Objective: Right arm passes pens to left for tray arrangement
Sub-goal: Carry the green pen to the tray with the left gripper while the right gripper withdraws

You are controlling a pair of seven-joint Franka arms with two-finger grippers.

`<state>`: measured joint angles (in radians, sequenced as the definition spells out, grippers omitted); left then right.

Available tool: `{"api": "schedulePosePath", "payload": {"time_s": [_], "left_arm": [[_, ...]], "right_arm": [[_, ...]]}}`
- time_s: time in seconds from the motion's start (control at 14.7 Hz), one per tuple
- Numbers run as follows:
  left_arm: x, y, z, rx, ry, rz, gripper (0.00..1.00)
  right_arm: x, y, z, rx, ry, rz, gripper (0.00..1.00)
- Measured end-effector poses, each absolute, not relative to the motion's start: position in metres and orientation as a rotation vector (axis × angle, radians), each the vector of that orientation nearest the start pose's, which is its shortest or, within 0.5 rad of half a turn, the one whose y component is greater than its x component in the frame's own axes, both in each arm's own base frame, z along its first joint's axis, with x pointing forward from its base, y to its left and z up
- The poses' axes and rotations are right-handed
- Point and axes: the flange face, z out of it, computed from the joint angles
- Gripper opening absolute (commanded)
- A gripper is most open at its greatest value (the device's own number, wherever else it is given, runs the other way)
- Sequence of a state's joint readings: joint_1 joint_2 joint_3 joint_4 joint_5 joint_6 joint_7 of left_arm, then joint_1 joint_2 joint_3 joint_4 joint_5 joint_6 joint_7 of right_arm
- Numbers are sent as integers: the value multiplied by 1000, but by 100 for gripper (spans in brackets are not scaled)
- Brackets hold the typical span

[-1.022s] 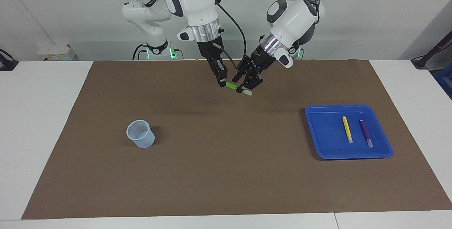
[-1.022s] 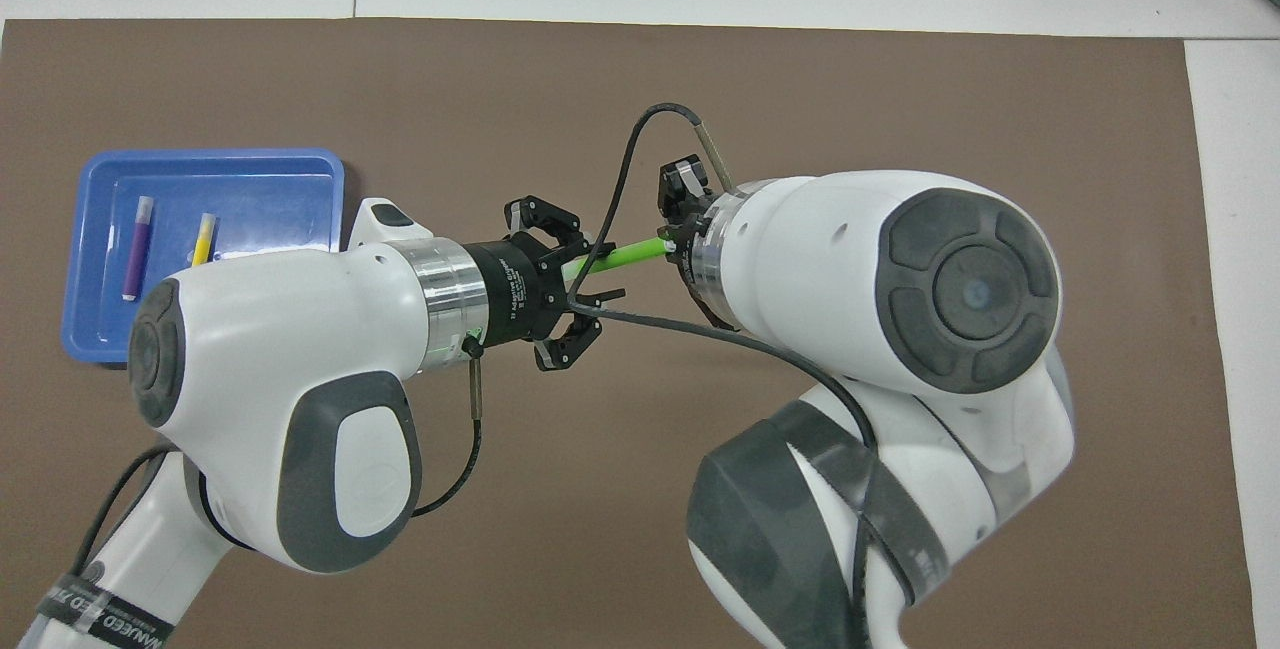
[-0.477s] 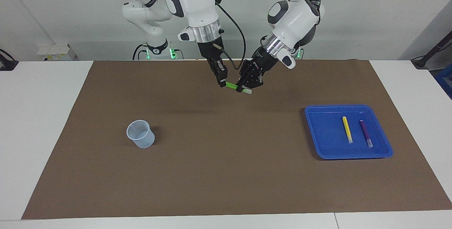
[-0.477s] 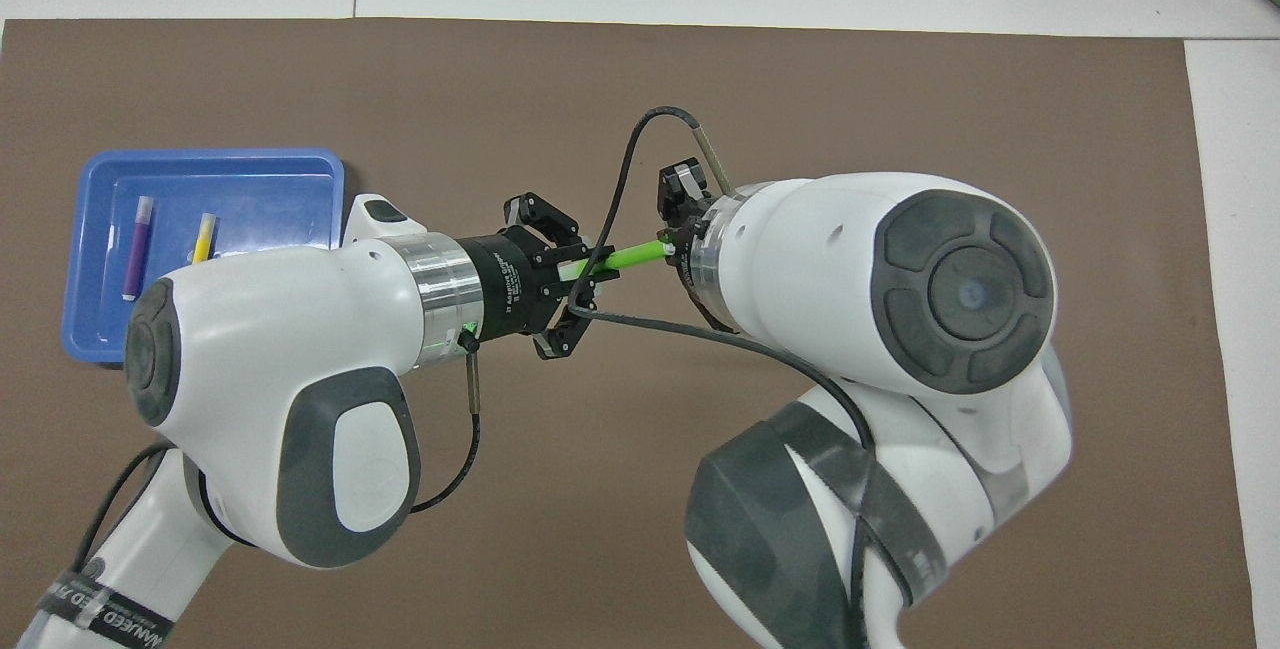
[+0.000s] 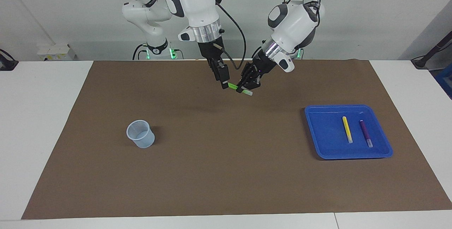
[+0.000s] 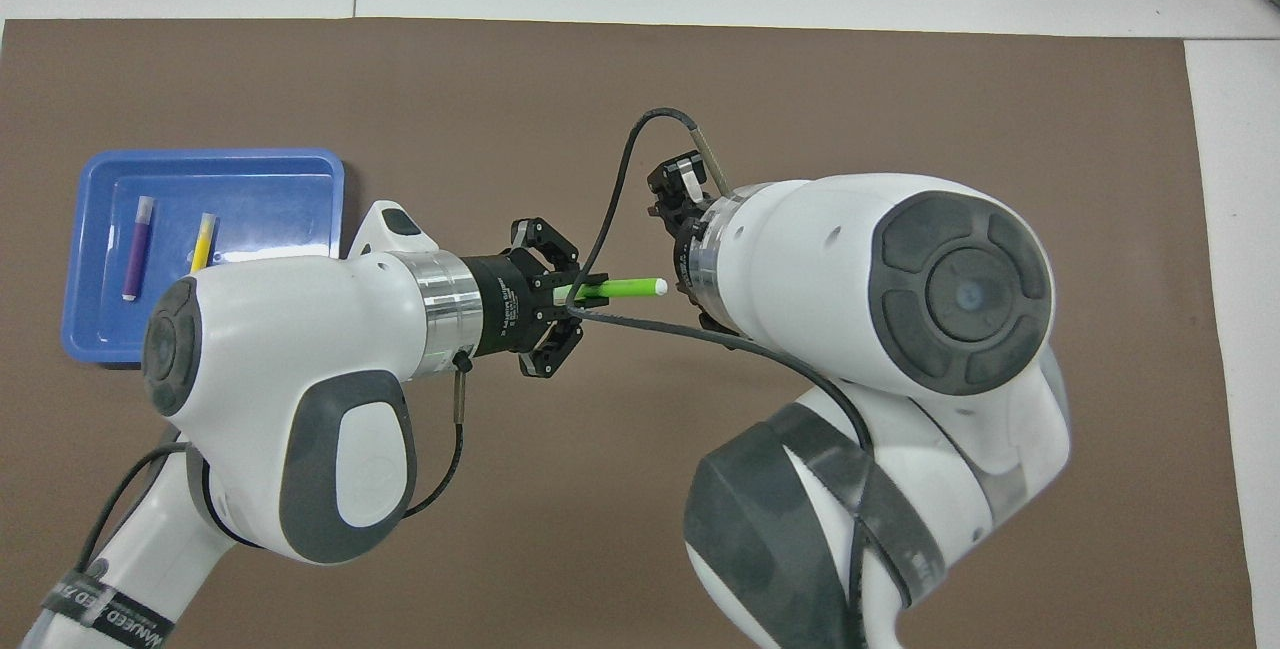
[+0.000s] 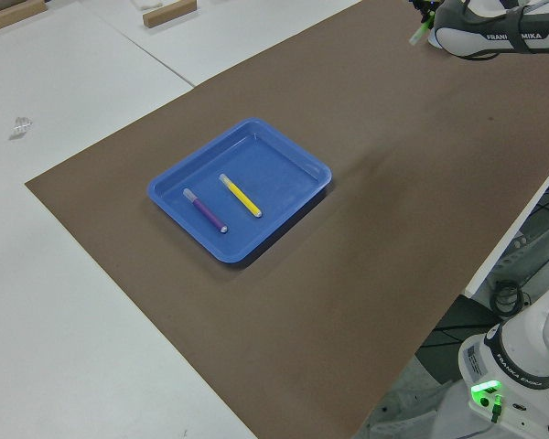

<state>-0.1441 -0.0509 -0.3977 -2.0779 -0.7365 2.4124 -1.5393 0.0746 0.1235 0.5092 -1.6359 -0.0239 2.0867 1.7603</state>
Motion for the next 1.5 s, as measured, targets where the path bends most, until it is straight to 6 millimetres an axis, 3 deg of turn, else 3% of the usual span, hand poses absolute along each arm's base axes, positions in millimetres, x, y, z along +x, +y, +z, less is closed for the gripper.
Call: {"api": "schedulePosePath", "payload": {"time_s": [0.27, 0.61, 0.82, 1.23, 1.5], "left_arm": [[493, -259, 480, 2055, 1502, -354, 0], [494, -197, 459, 2398, 1050, -167, 0], [500, -161, 450, 2580, 787, -70, 0], [502, -143, 445, 2868, 271, 78, 0], [520, -111, 441, 3062, -114, 170, 0]], "right_arm": [[535, 328, 581, -2377, 1510, -152, 100], [539, 293, 568, -2752, 1117, -136, 100], [546, 253, 569, -2903, 895, -115, 100], [558, 149, 587, -3089, 475, -73, 100], [559, 92, 595, -3142, 273, -30, 100]]}}
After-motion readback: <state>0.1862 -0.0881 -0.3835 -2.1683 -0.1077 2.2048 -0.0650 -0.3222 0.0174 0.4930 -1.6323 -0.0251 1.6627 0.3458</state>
